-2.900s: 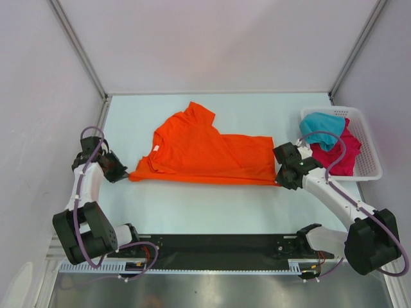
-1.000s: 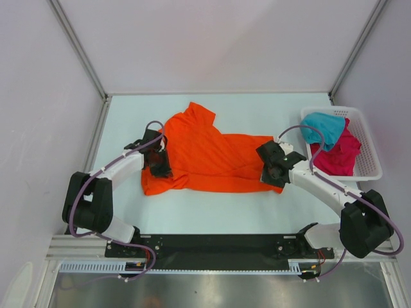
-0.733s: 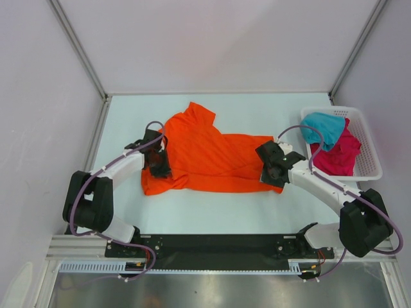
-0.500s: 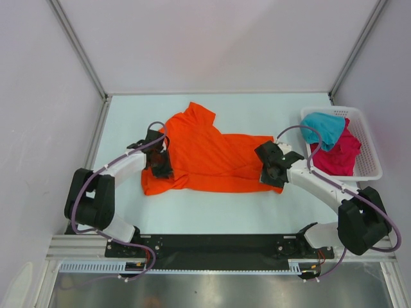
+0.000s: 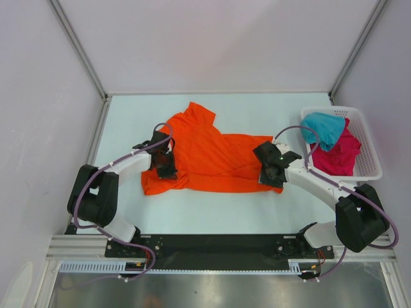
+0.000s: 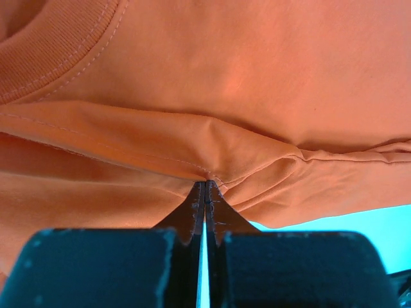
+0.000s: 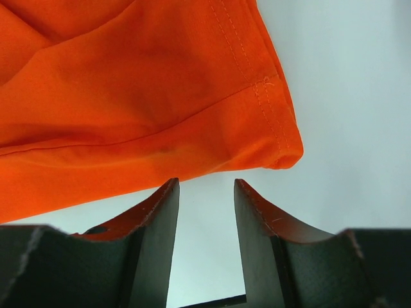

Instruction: Fold and stack the t-shirts

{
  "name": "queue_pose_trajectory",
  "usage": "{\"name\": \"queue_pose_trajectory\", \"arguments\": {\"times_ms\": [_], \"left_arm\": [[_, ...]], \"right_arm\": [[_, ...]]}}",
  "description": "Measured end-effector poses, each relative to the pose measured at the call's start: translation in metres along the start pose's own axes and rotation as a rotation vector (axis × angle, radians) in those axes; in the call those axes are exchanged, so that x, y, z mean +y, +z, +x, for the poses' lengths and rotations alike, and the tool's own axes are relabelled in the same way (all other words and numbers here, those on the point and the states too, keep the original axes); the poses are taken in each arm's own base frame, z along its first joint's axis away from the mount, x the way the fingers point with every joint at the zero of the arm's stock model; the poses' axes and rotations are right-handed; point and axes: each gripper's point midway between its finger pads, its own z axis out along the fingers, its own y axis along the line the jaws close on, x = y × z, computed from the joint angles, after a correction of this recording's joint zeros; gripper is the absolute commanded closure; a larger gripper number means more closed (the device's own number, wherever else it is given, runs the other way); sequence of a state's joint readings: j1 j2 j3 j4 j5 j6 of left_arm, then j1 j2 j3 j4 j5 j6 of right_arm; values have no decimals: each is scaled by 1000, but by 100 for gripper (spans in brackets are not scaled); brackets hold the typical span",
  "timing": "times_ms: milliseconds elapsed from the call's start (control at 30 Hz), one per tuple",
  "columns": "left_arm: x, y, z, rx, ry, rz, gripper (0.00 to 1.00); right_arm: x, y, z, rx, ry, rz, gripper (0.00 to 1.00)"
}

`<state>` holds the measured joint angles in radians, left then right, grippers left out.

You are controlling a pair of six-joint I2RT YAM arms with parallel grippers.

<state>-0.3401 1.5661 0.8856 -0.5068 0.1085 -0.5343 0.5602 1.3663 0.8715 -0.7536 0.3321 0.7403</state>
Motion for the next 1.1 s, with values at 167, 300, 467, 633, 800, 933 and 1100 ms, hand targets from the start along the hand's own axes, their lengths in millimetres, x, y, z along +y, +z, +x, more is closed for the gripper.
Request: {"name": "queue_pose_trajectory", "arguments": {"times_ms": [167, 300, 467, 633, 800, 933, 1100], "left_arm": [[-1, 0, -2, -7, 2, 2, 100], [-7, -6, -13, -29, 4, 7, 100], [-25, -22, -44, -101, 13, 34, 100], [-39, -25, -71, -142, 17, 46, 100], [-40, -10, -81, -120, 13, 17, 97], [-37, 2, -82, -88, 7, -17, 88], [-35, -1, -93, -96, 4, -49, 75]], "right_arm": [[1, 0, 0, -2, -1, -3, 56], [1, 0, 0, -3, -1, -4, 56], [2, 0, 1, -3, -7, -6, 56], [2, -1, 1, -2, -14, -6, 56], [1, -1, 1, -3, -19, -6, 56], [0, -3, 0, -6, -24, -8, 56], [-1, -5, 1, -5, -35, -7, 54]]}}
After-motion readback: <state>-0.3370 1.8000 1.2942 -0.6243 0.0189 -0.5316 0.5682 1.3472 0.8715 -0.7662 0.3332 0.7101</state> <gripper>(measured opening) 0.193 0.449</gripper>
